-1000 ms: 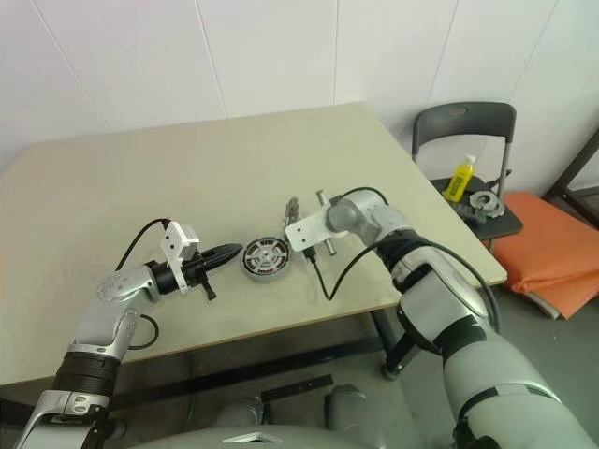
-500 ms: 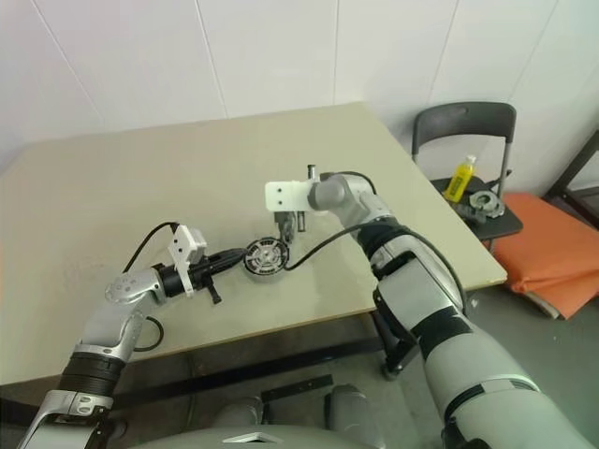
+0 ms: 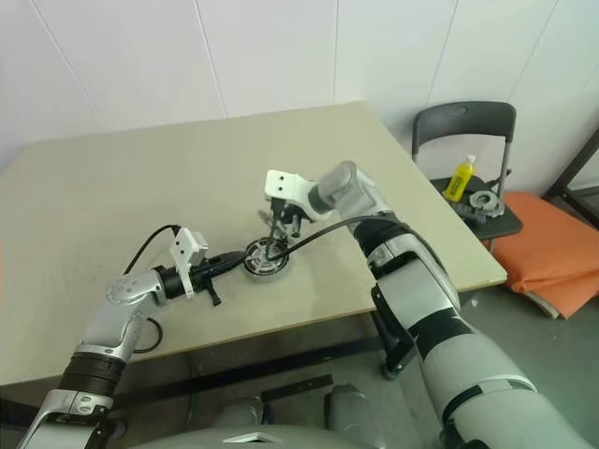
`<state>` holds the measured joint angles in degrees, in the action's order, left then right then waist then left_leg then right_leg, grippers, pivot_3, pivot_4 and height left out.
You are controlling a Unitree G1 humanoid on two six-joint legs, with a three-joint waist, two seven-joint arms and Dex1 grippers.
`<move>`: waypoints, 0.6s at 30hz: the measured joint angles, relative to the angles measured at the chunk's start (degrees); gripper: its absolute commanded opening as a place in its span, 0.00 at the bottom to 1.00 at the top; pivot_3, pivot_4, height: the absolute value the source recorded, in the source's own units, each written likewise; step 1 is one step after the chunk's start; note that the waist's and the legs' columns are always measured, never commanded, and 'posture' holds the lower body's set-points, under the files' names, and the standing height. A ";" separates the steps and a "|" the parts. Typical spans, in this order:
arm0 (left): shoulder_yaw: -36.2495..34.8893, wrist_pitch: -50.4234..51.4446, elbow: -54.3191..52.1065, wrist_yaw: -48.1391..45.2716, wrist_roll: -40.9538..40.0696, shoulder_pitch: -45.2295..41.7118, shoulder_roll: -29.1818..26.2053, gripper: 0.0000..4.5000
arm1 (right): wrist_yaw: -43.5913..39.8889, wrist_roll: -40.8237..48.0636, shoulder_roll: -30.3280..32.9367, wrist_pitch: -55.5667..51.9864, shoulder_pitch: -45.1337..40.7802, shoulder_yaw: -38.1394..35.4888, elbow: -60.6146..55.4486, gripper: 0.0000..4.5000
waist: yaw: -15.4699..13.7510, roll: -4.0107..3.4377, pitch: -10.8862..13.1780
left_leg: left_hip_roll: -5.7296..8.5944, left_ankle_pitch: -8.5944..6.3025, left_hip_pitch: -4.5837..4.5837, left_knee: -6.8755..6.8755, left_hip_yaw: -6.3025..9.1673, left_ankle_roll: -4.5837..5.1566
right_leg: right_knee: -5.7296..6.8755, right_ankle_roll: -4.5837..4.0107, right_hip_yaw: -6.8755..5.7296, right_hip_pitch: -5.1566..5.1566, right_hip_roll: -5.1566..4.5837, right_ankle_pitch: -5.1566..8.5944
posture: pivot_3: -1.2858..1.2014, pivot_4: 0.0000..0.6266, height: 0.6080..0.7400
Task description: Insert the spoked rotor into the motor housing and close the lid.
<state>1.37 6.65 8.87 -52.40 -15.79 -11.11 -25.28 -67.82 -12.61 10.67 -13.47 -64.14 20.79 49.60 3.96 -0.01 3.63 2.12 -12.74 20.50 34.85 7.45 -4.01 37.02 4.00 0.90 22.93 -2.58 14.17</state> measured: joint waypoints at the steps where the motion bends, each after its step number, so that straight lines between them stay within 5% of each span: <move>1: 0.00 -0.05 0.05 0.01 0.05 -0.10 0.00 0.00 | -0.08 0.46 -0.06 -1.30 0.05 -0.23 -0.93 0.00 | -0.02 0.00 0.00 | 0.00 0.00 0.00 0.01 0.00 0.00 | 0.00 0.00 0.00 0.00 -0.01 0.00 | 0.52 0.00 1.00; 18: -0.68 -0.74 0.49 -0.49 -0.45 -0.81 -0.91 0.00 | -6.50 1.52 3.26 -6.21 3.50 3.24 -8.51 0.00 | 0.02 0.00 0.00 | 0.01 0.00 0.19 0.00 -0.05 -0.01 | -0.01 0.02 0.00 0.19 -0.02 0.00 | 0.52 0.00 1.00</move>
<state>0.69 5.92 9.36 -52.89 -16.23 -11.92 -26.19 -74.33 -11.10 13.93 -19.68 -60.64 24.03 41.10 3.99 -0.01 3.63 2.13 -12.75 20.69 34.85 7.40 -4.01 37.01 4.02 0.90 23.11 -2.60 14.17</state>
